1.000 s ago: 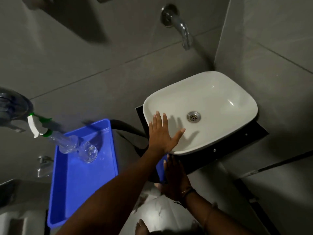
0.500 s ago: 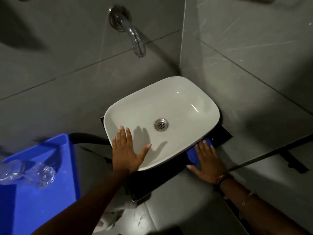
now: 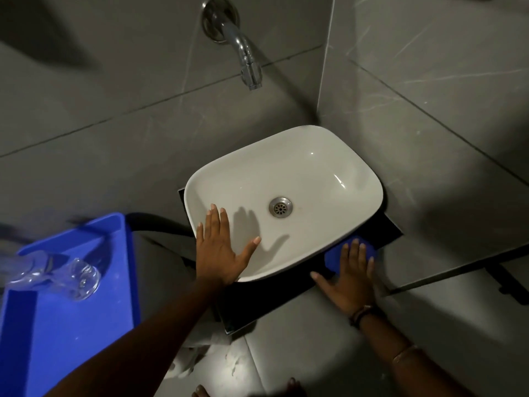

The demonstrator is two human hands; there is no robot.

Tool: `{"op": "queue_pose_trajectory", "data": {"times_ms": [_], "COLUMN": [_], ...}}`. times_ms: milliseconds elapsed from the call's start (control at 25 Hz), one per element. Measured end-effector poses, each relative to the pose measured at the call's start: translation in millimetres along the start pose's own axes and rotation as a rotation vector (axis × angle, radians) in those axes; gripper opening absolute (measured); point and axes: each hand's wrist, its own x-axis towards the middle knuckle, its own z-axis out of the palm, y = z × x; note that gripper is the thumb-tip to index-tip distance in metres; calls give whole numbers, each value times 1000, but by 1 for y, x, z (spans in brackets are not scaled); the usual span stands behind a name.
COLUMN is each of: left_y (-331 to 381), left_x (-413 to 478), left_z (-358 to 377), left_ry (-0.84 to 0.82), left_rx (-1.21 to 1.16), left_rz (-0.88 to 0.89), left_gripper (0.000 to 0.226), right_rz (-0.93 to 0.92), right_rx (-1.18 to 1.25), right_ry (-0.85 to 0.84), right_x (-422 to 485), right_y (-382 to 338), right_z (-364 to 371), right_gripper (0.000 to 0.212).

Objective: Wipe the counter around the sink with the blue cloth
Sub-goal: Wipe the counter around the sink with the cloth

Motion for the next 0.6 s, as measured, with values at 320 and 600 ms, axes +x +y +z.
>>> {"op": "queue_pose_trajectory", "data": {"times_ms": [320,600], "left_y": [-1,-48], "left_x": [-4,-96], "left_z": [-12,-40], "left_ry": [-73,-115], "left_rx": [-86,-449], "left_rz": [37,-44], "left_gripper": [111,95], "right_rz": [-557,-588], "right_rx": [-126,-255], "right_ry": [-181,-24], "right_x": [-137,-140], "right_y": [-162,-166], "right_z": [65,43], "right_gripper": [91,53]}}
